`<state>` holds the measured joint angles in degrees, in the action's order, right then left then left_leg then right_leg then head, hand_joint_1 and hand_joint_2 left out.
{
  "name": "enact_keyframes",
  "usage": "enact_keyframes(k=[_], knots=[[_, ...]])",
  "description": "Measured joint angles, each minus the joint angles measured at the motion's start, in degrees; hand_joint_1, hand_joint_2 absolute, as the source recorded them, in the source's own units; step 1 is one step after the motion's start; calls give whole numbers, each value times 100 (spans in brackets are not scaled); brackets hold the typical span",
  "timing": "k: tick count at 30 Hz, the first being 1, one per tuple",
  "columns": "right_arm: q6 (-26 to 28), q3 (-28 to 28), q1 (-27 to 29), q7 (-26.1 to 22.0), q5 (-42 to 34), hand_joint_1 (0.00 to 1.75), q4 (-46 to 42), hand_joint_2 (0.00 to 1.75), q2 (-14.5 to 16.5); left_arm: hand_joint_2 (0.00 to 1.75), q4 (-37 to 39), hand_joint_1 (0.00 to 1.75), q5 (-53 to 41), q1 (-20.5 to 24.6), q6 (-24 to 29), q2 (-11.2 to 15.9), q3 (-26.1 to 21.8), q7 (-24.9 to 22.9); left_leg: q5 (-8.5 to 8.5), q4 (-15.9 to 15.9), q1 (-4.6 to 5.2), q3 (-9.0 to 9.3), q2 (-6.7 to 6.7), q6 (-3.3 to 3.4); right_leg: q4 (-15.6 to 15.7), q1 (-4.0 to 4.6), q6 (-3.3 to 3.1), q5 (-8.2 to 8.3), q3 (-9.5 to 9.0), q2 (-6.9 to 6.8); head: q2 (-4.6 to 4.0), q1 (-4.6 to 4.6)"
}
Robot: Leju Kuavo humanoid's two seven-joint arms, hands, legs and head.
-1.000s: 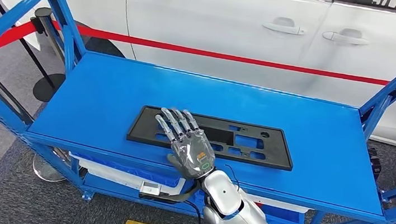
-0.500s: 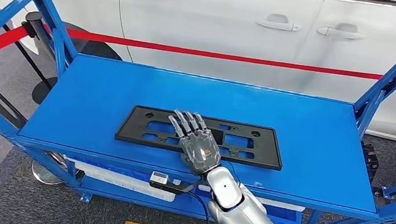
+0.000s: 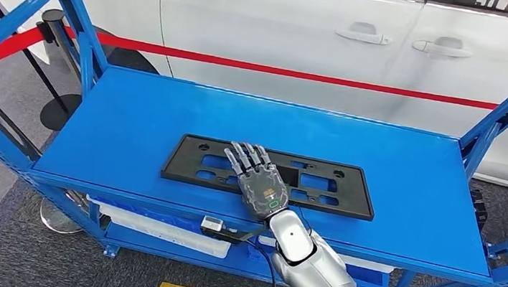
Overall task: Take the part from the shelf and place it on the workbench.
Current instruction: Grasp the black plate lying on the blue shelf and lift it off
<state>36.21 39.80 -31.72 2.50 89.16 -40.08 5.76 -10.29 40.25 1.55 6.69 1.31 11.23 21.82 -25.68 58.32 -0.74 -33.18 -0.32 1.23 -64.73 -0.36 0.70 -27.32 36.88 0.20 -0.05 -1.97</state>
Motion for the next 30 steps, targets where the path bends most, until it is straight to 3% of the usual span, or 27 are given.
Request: enact_keyframes(k=[1,2,6,8,10,11,12,13,16,18,21,23,26,27,28,30], knots=[[19,5,-35,156,33,143,38,175,-3,0,0,0,-1,2,-1,0,1,7,-5,4,9,2,-2,-21,327,12,-26,112,-154,-1,0,-1],[40,14,-69,334,49,151,86,175,-9,0,0,0,-2,4,-2,1,2,19,-8,5,16,-1,-3,-46,523,27,-48,155,-242,1,1,-2],[91,102,-158,904,69,155,306,175,-44,0,0,0,-2,4,-19,13,7,80,-62,50,8,-22,-1,-167,658,22,-154,179,-283,0,1,-4],[108,135,-196,962,73,154,377,175,-51,0,0,0,-2,4,-31,25,15,96,-331,478,-4,-209,1,-207,703,-4,-216,202,-304,-11,1,-8],[116,166,-216,962,76,152,443,175,-52,0,0,0,-2,4,-49,26,24,99,-681,1220,-8,-551,2,-241,703,4,-241,198,-302,-14,1,-11],[115,180,-216,960,76,150,475,175,-53,0,0,0,-2,1,-58,26,27,100,-760,1496,-10,-682,3,-255,701,9,-243,196,-303,-15,1,-11],[115,190,-214,957,76,148,503,175,-53,0,0,0,-1,-3,-65,26,30,100,-737,1591,-12,-733,3,-264,697,10,-243,193,-303,-14,1,-11],[115,196,-214,956,76,148,523,175,-52,0,0,0,-1,-5,-72,29,31,100,-600,1451,-14,-672,4,-267,689,10,-237,188,-306,-9,1,-11],[114,201,-226,948,76,158,556,175,-54,0,0,0,-1,-3,-89,42,34,104,-84,354,-12,-160,5,-232,635,16,-188,149,-302,5,1,-9],[112,202,-229,918,76,163,567,175,-58,0,0,0,-1,-1,-103,45,35,119,-33,46,9,-25,-2,-179,609,31,-135,141,-276,8,1,-3],[105,208,-231,830,76,164,572,175,-60,0,0,0,1,-2,-148,45,37,162,-6,-1,1,-12,-1,-79,584,31,-52,115,-260,9,1,-1],[96,211,-233,783,76,163,573,175,-60,0,0,0,15,-5,-241,44,37,258,18,-40,-19,5,5,-14,237,21,2,-114,-109,6,1,1],[84,210,-204,724,76,161,578,175,-67,0,0,0,50,-17,-460,54,36,519,17,-38,-18,1,4,20,-831,-2,42,-577,411,3,1,1],[80,211,-192,715,76,161,579,175,-71,0,0,0,56,-22,-523,59,36,600,12,-34,-17,4,3,22,-996,-6,44,-580,507,2,1,1],[76,211,-183,712,76,161,579,175,-74,0,0,0,59,-25,-573,63,35,662,5,-29,-17,12,0,21,-953,-8,38,-475,500,2,1,2],[66,210,-182,704,76,161,569,175,-76,0,0,0,56,-26,-641,62,35,724,-19,-21,-17,44,-8,3,-248,-4,-6,-57,173,-1,1,3]])
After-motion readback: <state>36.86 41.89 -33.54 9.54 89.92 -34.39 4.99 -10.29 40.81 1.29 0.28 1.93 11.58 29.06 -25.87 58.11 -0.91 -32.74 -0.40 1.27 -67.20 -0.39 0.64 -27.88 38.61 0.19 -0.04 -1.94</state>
